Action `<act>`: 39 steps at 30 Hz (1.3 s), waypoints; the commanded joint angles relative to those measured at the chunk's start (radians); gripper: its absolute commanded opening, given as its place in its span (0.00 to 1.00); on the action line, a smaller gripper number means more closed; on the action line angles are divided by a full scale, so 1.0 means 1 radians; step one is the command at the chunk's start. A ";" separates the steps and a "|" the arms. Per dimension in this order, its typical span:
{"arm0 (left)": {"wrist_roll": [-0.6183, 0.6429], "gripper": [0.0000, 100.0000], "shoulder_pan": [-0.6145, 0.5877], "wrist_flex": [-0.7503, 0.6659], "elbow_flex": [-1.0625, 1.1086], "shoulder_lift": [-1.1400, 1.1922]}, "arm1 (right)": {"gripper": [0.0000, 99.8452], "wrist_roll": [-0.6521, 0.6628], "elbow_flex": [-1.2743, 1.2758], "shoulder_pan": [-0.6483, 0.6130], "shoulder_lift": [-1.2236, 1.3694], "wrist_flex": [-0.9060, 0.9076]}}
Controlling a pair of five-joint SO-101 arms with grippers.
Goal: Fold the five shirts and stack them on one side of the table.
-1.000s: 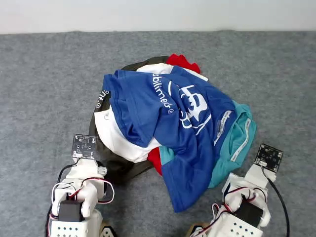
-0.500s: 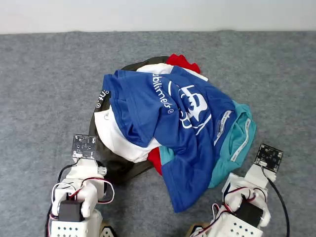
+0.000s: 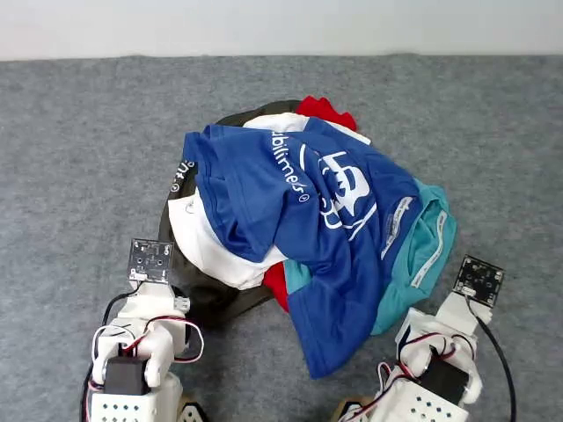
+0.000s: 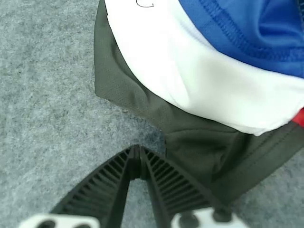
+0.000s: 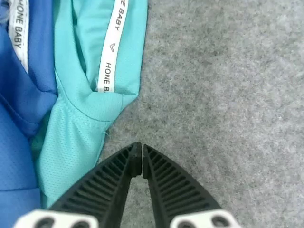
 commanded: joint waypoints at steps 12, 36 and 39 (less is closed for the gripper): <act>-0.083 0.02 -0.044 -0.054 -0.337 -0.008 | 0.01 0.009 0.015 0.012 -0.002 0.002; -0.338 0.05 0.008 0.137 -1.072 1.020 | 0.01 0.009 0.015 0.012 -0.002 0.002; -0.362 0.11 0.028 0.137 -1.090 1.048 | 0.01 0.009 0.015 0.012 -0.002 0.002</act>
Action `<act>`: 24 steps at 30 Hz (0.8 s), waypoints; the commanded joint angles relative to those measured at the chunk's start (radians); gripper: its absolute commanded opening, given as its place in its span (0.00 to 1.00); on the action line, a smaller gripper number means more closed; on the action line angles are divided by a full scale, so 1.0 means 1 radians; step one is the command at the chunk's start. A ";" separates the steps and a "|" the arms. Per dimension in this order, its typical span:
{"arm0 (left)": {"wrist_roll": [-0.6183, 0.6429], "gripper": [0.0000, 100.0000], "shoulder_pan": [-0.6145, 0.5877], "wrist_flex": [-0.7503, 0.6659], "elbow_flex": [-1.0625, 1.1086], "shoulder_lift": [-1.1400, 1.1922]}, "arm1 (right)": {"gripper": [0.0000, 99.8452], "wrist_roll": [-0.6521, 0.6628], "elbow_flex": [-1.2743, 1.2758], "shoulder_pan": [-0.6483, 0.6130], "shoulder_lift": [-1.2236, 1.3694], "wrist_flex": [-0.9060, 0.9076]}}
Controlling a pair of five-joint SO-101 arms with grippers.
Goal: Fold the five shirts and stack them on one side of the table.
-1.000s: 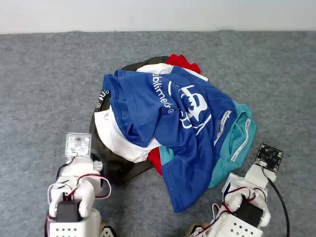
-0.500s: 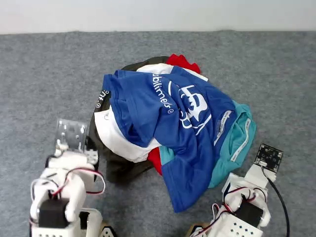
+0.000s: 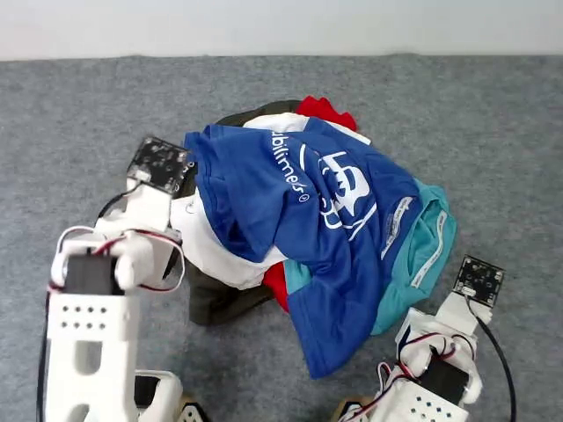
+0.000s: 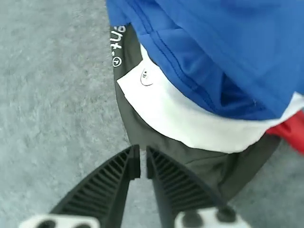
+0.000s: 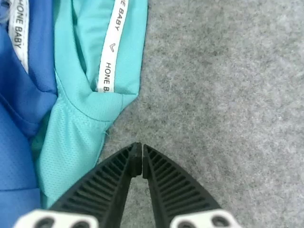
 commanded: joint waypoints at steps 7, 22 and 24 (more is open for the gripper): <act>-0.028 0.28 0.206 0.025 -0.067 0.026 | 0.01 0.009 0.015 0.012 -0.002 0.002; 0.002 0.32 0.353 -0.012 -0.315 0.453 | 0.01 0.009 0.015 0.012 -0.002 0.002; 0.002 0.32 0.374 -0.020 -0.334 0.514 | 0.01 0.009 0.015 0.012 -0.002 0.002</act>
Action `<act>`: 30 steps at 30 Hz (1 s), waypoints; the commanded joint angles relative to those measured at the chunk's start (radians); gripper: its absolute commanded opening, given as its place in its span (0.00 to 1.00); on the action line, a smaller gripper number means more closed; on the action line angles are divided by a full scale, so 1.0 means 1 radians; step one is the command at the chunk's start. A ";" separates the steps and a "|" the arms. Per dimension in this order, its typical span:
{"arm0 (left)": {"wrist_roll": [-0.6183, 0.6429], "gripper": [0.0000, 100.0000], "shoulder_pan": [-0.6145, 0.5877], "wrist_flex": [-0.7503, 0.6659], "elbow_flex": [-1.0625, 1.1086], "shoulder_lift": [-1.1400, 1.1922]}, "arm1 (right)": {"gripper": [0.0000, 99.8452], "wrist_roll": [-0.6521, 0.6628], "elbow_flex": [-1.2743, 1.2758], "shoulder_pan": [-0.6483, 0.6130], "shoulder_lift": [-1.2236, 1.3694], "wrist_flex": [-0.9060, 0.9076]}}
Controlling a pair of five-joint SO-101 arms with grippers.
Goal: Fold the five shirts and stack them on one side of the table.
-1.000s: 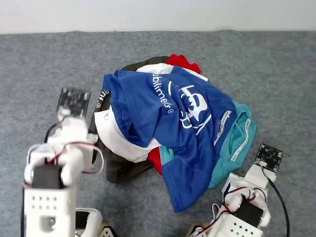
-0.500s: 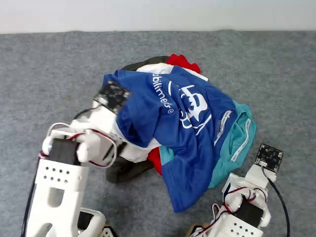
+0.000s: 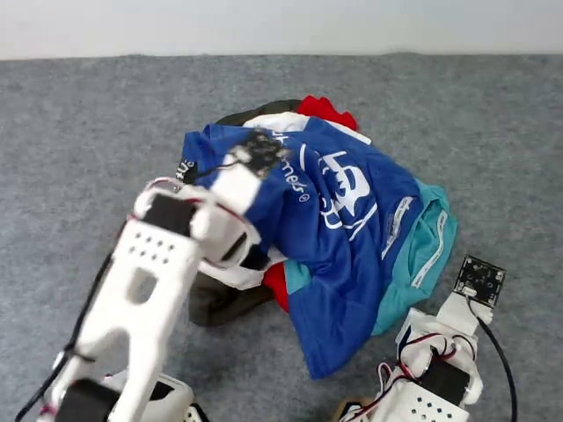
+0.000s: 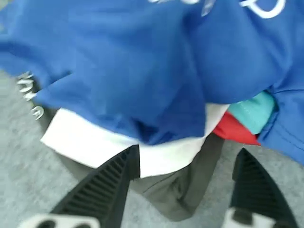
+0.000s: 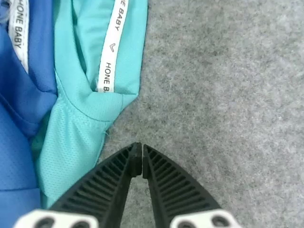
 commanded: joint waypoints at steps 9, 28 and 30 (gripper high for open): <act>0.014 0.32 -0.035 -0.153 -0.159 0.368 | 0.01 0.009 0.015 0.012 -0.002 0.002; 0.081 0.01 -0.043 -0.104 -0.209 0.311 | 0.01 0.009 0.015 0.012 -0.002 0.002; 0.092 0.01 -0.044 -0.092 -0.211 0.195 | 0.01 0.009 0.015 0.012 -0.002 0.002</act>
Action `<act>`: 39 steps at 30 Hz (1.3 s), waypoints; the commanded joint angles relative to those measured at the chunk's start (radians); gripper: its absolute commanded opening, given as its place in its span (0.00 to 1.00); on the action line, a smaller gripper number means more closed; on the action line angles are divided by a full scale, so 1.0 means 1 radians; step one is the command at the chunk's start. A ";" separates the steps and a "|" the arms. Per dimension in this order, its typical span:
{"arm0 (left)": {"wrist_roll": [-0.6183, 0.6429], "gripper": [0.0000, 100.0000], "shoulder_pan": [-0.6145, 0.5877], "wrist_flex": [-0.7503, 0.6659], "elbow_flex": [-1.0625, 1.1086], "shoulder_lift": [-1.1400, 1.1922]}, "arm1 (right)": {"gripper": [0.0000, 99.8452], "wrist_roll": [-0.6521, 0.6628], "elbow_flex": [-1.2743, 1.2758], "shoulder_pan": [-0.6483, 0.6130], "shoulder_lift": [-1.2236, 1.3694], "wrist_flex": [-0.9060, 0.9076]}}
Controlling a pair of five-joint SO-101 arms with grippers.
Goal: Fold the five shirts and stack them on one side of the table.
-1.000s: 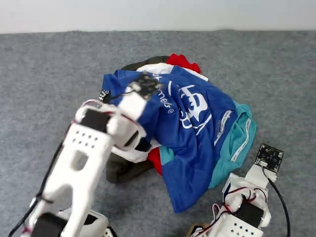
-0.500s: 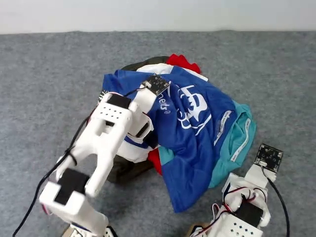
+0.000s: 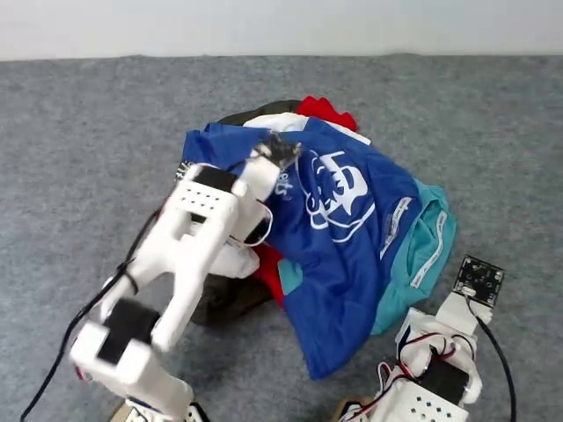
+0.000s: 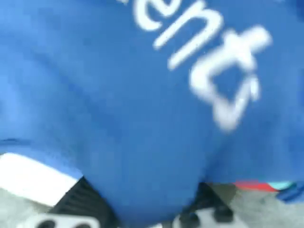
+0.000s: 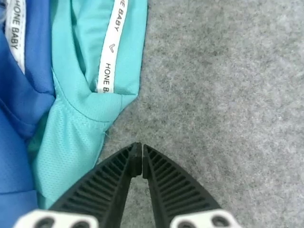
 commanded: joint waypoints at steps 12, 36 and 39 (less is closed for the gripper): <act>0.012 0.01 -0.404 0.037 -0.058 -0.687 | 0.01 0.009 0.015 0.012 -0.002 0.002; -0.031 0.02 -1.226 -0.130 -0.102 -0.710 | 0.01 0.009 0.015 0.012 -0.002 0.002; -0.112 0.06 -1.231 -0.109 -0.071 -0.718 | 0.01 0.009 0.015 0.012 -0.002 0.002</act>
